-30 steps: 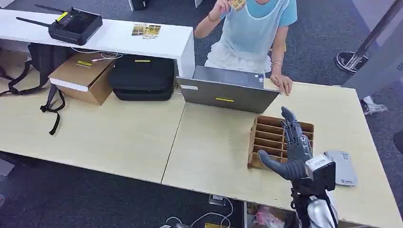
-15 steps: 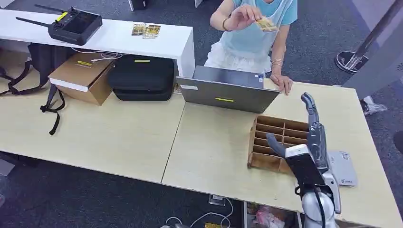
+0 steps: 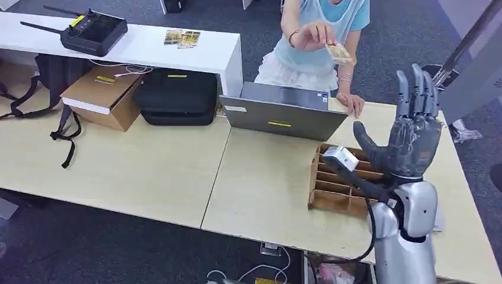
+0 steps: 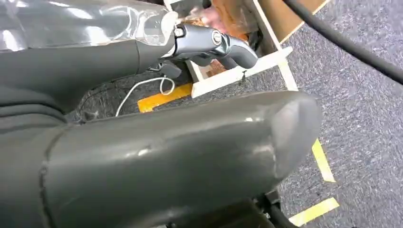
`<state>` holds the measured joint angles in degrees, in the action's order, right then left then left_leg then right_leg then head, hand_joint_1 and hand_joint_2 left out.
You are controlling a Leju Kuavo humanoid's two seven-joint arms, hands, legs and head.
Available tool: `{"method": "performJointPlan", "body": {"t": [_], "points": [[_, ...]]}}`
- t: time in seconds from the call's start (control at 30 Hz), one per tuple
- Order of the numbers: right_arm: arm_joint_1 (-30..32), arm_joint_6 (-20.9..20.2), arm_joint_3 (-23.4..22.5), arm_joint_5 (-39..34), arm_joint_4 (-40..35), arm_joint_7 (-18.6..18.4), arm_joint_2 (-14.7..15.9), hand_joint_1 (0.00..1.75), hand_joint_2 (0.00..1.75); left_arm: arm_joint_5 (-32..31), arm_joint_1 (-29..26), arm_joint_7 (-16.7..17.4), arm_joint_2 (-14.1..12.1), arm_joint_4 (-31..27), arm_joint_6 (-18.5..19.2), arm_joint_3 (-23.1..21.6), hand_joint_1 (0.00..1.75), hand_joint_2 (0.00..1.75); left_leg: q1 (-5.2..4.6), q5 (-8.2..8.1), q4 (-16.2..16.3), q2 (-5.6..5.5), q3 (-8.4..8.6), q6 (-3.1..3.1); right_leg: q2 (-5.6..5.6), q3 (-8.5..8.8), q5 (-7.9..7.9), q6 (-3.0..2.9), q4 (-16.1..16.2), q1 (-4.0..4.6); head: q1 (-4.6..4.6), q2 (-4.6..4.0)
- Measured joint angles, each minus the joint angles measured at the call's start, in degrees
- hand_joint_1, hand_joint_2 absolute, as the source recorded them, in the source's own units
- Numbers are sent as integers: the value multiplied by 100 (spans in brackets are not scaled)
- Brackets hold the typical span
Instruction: Pass the card to the sensor for recognition and then transmit it.
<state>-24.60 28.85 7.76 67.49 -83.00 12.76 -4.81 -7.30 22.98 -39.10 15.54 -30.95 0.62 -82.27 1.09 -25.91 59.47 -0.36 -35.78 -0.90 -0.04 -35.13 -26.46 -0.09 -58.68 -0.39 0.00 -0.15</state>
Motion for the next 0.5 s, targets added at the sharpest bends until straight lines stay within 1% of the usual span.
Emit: {"method": "performJointPlan", "body": {"t": [0.07, 0.13, 0.5], "points": [[-183, 0, 33, 94, 243, -50, 33, 0, 175, 22, 2, 4, -31, -85, -193, -59, 0, 0, 0, 2, 0, 0, 0, 2, 0, 1, 1, 0, 0, 0, -2, 0], [-354, -17, 59, 166, 483, -81, 48, 0, 175, 57, 7, 9, -53, -118, -280, -112, 0, 0, 0, 2, 0, -1, -1, 2, -1, 0, 2, 1, 0, 0, -2, 0], [-1170, -256, 343, 323, 1635, -162, 63, 0, 175, 142, 11, 61, -101, -221, -330, -182, 0, 0, 0, 2, 0, -2, -1, 2, -2, 0, 2, 1, 0, 0, -2, 0]]}}
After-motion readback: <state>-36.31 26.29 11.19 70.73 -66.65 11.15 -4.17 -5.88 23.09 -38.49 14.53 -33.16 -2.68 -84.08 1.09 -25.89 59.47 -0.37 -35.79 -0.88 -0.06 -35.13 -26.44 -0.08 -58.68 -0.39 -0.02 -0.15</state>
